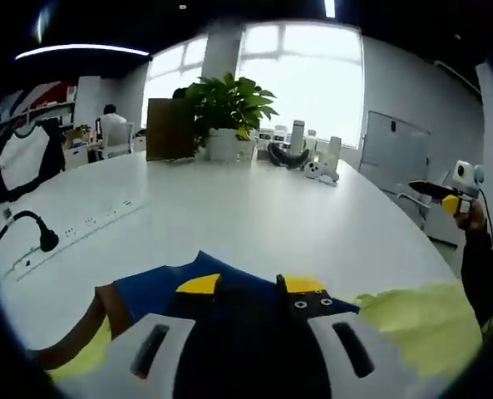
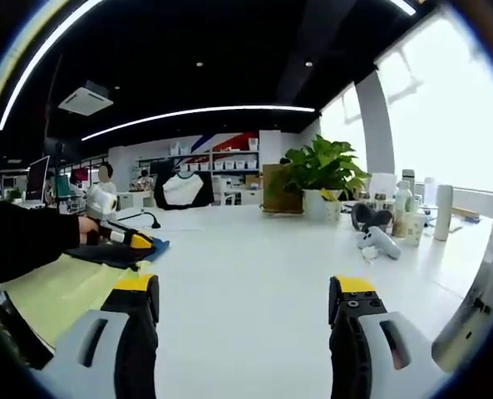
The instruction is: Fold the garment on the visible template until the final outline fits inside the template.
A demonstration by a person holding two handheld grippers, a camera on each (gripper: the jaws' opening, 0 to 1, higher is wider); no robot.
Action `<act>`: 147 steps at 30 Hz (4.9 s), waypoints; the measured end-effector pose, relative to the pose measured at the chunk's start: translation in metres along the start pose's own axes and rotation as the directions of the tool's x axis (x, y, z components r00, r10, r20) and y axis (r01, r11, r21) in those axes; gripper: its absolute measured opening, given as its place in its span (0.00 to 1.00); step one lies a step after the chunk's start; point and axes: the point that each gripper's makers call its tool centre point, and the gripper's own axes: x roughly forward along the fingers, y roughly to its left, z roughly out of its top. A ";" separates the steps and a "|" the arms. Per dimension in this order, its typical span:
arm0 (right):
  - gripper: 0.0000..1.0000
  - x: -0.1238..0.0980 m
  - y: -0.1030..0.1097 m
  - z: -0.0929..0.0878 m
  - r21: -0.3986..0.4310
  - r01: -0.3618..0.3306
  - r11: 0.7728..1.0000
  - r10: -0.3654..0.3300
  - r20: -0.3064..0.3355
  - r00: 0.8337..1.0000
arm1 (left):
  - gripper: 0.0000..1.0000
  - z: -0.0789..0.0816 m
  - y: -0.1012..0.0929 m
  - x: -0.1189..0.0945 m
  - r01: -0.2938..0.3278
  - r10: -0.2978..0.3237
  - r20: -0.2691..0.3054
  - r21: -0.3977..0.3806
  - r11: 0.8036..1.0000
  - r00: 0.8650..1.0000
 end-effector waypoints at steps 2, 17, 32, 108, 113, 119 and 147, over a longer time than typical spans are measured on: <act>0.90 0.000 -0.001 0.001 0.002 0.005 1.000 -0.005 0.007 1.000 | 0.41 0.018 -0.003 -0.008 0.001 -0.003 0.077 0.027 1.000 0.997; 1.00 0.000 0.020 0.008 -0.105 -0.039 0.994 0.041 0.013 0.999 | 1.00 0.042 -0.003 -0.088 -0.158 0.145 0.160 0.070 0.985 0.976; 1.00 0.005 0.046 0.010 -0.184 -0.093 0.978 0.100 0.024 0.995 | 1.00 0.055 -0.028 -0.210 -0.276 0.262 0.251 0.020 0.961 0.932; 0.68 -0.028 0.137 -0.081 -0.223 -0.521 0.824 0.398 -0.427 0.812 | 0.74 -0.140 -0.158 -0.370 -0.517 0.507 -0.118 -0.075 0.853 0.854; 0.54 -0.035 0.143 -0.091 -0.181 -0.558 0.810 0.427 -0.471 0.772 | 0.63 -0.145 -0.168 -0.366 -0.480 0.467 -0.134 -0.088 0.873 0.874; 0.47 -0.041 0.152 -0.098 -0.170 -0.599 0.783 0.453 -0.503 0.736 | 0.52 -0.147 -0.177 -0.369 -0.447 0.432 -0.142 -0.092 0.890 0.890; 0.25 -0.047 0.167 -0.103 -0.152 -0.654 0.741 0.508 -0.509 0.695 | 0.25 -0.168 -0.187 -0.358 -0.392 0.363 -0.247 -0.083 0.916 0.899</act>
